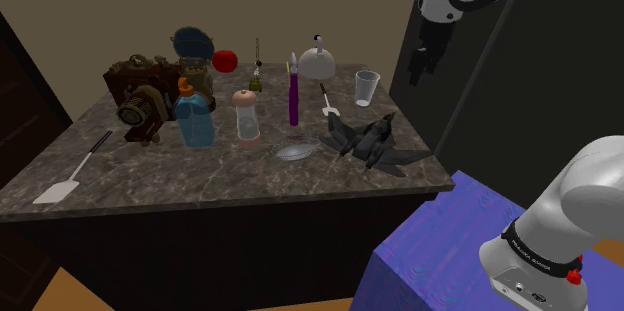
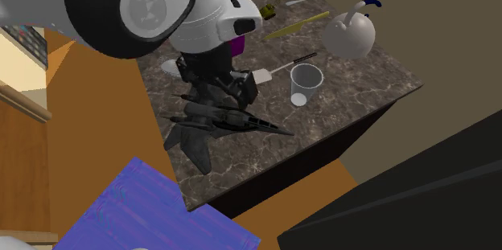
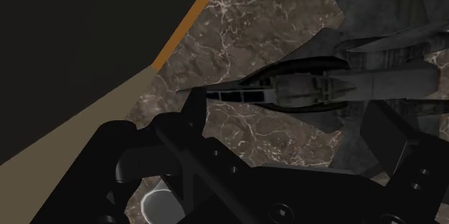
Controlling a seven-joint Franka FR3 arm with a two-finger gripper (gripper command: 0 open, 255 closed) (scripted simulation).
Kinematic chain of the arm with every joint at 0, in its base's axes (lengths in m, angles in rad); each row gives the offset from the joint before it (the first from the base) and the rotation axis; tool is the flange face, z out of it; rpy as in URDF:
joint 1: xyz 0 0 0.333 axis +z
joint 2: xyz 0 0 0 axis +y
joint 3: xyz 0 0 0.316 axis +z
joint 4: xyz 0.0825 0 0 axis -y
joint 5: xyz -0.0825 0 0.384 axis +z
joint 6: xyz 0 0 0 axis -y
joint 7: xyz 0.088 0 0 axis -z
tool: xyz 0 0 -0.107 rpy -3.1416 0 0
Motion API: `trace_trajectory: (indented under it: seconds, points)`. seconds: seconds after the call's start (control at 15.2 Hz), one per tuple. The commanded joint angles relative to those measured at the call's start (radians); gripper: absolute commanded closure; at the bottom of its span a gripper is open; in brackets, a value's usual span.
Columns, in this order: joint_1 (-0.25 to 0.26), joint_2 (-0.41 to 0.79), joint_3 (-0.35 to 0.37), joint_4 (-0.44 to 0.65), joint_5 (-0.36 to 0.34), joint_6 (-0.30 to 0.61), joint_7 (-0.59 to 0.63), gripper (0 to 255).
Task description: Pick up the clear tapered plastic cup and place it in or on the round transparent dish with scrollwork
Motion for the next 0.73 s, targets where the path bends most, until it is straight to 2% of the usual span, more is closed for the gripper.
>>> trace_trajectory:
  seconds: [0.0, 0.66]
  points:
    - [-0.001, 0.089, -0.008, 0.049, -0.003, 0.042, -0.009, 0]
    - [-0.014, 0.485, -0.039, 0.341, 0.006, 0.152, -0.075, 0]
